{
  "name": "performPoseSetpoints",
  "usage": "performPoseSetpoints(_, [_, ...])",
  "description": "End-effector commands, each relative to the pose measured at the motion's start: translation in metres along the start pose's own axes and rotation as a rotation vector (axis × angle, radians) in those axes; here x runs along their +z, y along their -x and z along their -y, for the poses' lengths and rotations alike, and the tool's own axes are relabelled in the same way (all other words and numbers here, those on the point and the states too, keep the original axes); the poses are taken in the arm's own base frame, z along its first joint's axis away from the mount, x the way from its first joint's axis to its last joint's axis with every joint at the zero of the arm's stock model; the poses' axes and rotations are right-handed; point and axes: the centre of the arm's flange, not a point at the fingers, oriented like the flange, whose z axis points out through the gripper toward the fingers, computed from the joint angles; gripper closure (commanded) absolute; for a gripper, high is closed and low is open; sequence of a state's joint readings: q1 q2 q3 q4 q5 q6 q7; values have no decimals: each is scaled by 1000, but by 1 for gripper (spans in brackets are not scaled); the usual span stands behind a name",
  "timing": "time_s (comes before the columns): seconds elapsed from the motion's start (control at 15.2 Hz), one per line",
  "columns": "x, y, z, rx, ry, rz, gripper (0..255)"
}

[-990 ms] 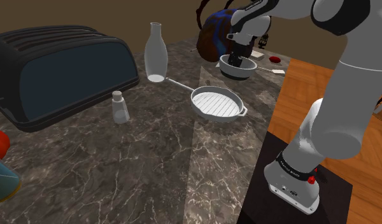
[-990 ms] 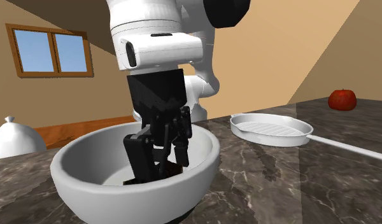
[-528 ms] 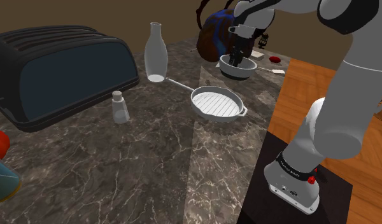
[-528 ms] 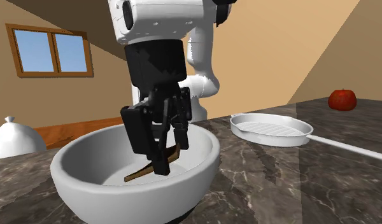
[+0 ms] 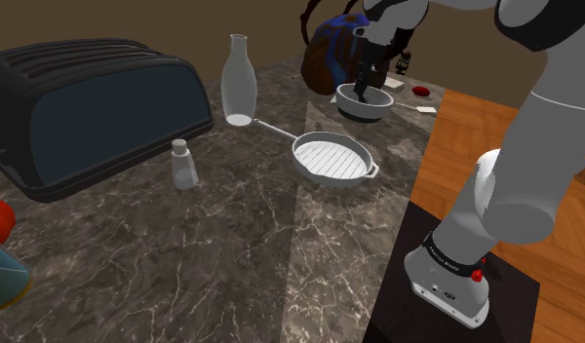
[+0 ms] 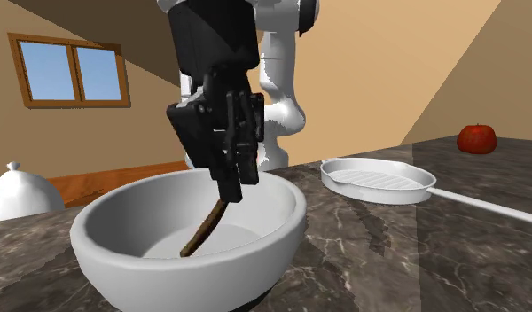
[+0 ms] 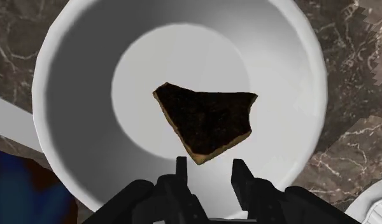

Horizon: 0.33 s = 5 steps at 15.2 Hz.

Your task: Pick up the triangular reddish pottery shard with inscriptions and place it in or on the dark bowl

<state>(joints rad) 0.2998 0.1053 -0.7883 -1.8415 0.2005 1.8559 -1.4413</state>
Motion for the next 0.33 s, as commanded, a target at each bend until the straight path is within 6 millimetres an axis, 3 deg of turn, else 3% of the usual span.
performPoseSetpoints(0.0, [-12,-2,1,0,0,0,255])
performPoseSetpoints(0.26, [-32,-4,3,0,0,0,255])
